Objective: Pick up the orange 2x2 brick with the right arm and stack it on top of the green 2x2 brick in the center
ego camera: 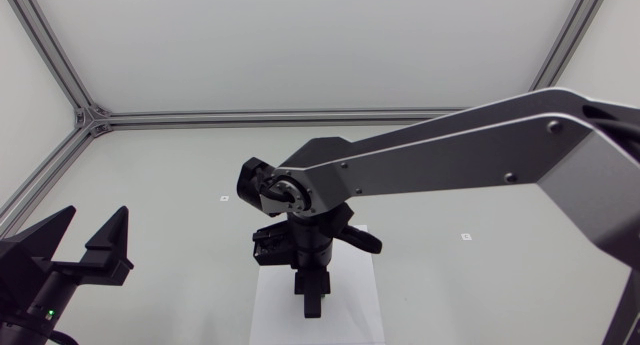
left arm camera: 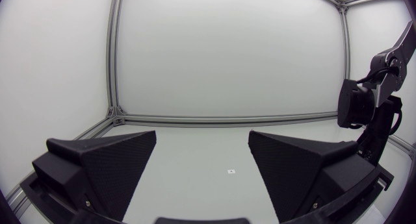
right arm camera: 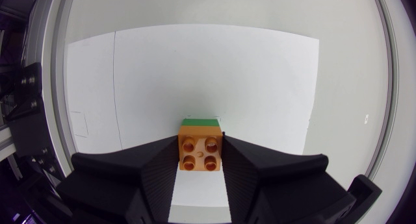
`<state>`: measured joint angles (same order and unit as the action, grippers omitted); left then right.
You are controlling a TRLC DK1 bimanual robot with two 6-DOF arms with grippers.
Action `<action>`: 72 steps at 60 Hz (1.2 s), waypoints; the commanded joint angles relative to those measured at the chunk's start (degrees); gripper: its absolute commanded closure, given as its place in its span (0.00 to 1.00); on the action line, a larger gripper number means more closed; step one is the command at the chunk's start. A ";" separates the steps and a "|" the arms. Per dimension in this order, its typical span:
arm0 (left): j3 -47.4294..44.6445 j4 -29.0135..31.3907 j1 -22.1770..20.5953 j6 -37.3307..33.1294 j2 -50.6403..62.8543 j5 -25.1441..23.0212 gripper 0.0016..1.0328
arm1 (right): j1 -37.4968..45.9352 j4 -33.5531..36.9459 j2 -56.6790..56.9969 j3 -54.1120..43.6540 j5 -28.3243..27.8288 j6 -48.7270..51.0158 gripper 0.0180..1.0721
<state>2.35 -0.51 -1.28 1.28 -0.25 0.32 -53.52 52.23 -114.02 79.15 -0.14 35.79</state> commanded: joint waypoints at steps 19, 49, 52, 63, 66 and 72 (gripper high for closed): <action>-2.35 0.78 0.31 -0.75 -0.45 -0.23 0.04 | -0.36 -0.99 -3.76 1.00 -0.12 -0.90 0.93; -2.35 0.87 0.31 -0.75 -0.45 -0.23 0.04 | -0.10 0.60 -3.05 0.74 0.49 -0.99 0.93; -2.35 0.87 0.31 -0.75 -0.45 -0.23 0.04 | -0.10 0.60 -2.97 0.74 0.49 -0.99 0.93; -2.35 0.87 0.31 -0.75 -0.45 -0.23 0.04 | -0.01 0.60 -2.70 0.12 0.58 -0.99 0.93; -2.35 0.87 0.31 -0.75 -0.45 -0.23 0.04 | 0.08 0.60 -2.26 -0.32 0.58 -0.90 0.93; -2.35 0.87 0.31 -0.75 -0.45 -0.23 0.04 | 0.08 0.60 -1.47 -0.84 0.67 -0.72 0.93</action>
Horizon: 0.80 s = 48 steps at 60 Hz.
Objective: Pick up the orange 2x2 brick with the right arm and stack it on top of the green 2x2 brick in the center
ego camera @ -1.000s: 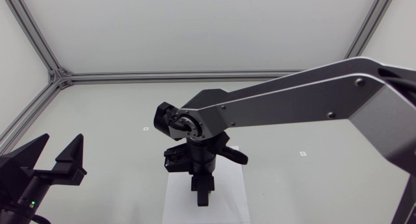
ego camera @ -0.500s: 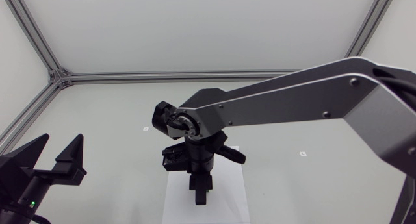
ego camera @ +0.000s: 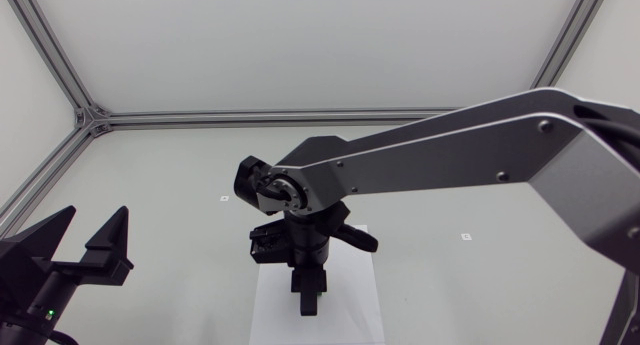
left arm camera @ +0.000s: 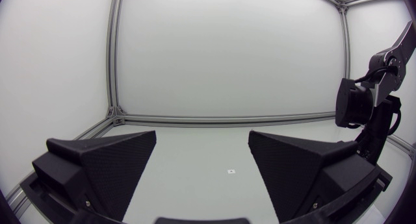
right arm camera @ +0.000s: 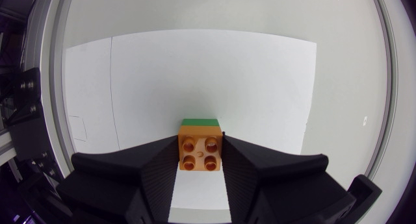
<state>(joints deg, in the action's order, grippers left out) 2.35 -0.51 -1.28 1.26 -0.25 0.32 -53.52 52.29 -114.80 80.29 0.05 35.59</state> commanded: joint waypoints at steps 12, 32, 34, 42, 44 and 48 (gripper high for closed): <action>-2.35 0.87 0.31 -0.73 -0.45 -0.23 0.04 | 0.61 0.53 -0.51 -2.16 0.56 -0.26 0.93; -2.35 0.87 0.31 -0.73 -0.45 -0.23 0.04 | 0.61 0.53 0.63 -3.21 0.65 0.00 0.93; -2.35 0.78 0.31 -0.73 -0.45 -0.32 0.04 | 0.69 0.53 0.72 -3.30 0.65 0.00 0.93; -2.35 0.78 0.31 -0.73 -0.45 -0.23 0.04 | 0.78 0.27 0.81 -3.48 0.65 0.18 0.93; -2.35 0.87 0.31 -0.73 -0.45 -0.23 0.04 | 0.87 0.18 0.81 -3.48 0.56 0.27 0.93; -2.35 0.87 0.31 -0.73 -0.45 -0.23 0.04 | 0.87 0.00 0.63 -3.30 0.56 0.27 0.93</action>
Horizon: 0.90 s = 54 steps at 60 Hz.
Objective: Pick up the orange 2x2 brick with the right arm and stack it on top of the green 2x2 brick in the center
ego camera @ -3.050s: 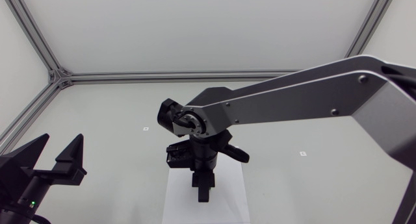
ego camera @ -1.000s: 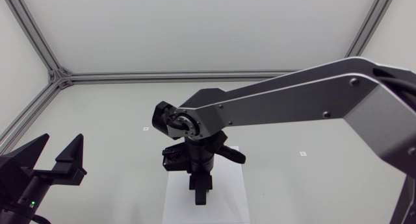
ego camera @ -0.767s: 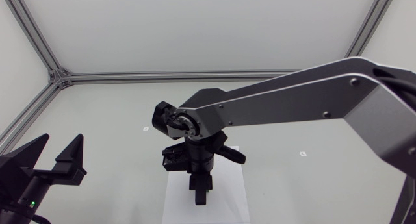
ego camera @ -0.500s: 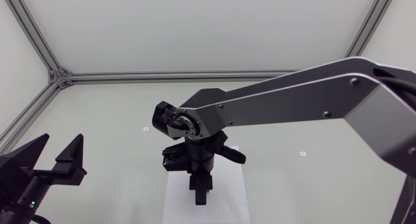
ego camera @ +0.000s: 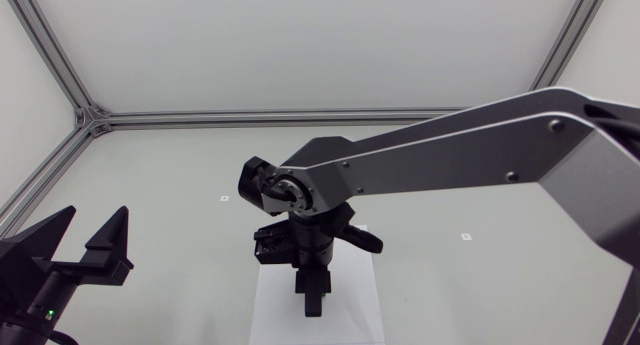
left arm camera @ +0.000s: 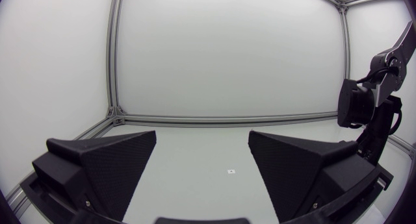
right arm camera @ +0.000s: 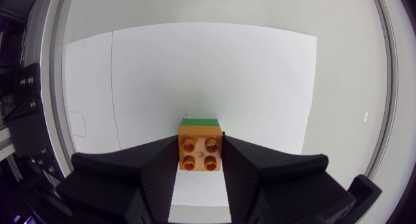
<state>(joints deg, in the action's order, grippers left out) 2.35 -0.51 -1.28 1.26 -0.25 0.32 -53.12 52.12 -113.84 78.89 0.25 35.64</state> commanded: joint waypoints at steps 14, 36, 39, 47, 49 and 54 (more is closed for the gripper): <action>-2.35 0.87 0.31 -0.73 -0.45 -0.32 0.04 | 0.04 0.00 -0.42 -0.85 0.28 -0.13 0.93; -2.35 0.87 0.31 -0.73 -0.45 -0.23 0.04 | -0.67 0.00 -0.77 0.47 0.19 -0.66 0.93; -2.35 0.87 0.31 -0.73 -0.45 -0.23 0.04 | -0.75 0.09 -0.86 0.82 0.19 -0.75 0.93; -2.35 0.87 0.31 -0.73 -0.45 -0.23 0.04 | -0.75 0.26 -1.29 1.62 0.19 -0.83 0.93; -2.35 0.87 0.31 -0.73 -0.45 -0.23 0.04 | -0.75 0.26 -1.47 1.79 0.19 -0.92 0.93; -2.35 0.87 0.31 -0.73 -0.45 -0.23 0.04 | -0.84 0.53 -1.56 2.14 0.19 -1.01 0.93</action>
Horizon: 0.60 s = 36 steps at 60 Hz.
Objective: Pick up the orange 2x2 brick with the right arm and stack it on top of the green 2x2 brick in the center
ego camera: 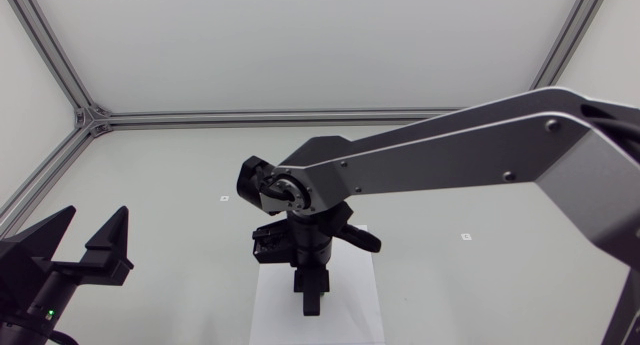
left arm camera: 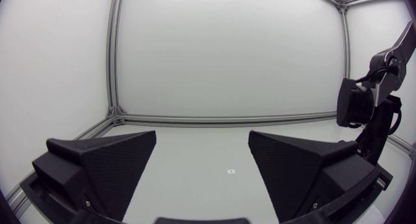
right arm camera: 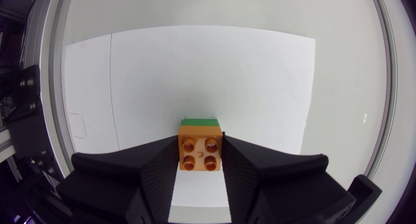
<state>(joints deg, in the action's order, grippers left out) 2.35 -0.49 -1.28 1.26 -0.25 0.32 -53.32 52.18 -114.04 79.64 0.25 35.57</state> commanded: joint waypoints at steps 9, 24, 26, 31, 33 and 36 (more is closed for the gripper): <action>-2.35 0.84 0.31 -0.73 -0.45 -0.23 0.04 | -0.91 0.73 -1.36 1.40 0.19 -1.12 0.93; -2.35 0.84 0.31 -0.73 -0.45 -0.23 0.04 | -0.82 0.46 -1.63 0.34 0.28 -1.12 0.93; -2.35 0.84 0.31 -0.73 -0.45 -0.23 0.04 | -0.64 0.46 -1.45 0.26 0.36 -1.03 0.93; -2.35 0.76 0.31 -0.73 -0.45 -0.23 0.04 | -0.21 0.55 -1.10 -0.09 0.36 -0.86 0.93; -2.35 0.84 0.31 -0.73 -0.45 -0.23 0.04 | -0.03 0.55 -1.01 -0.18 0.36 -0.77 0.93; -2.35 0.84 0.31 -0.73 -0.45 -0.23 0.04 | 0.15 0.46 -1.01 -0.45 0.36 -0.68 0.93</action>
<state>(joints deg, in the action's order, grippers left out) 2.35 -0.49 -1.28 1.28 -0.25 0.34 -53.65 52.31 -114.19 80.14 0.27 34.98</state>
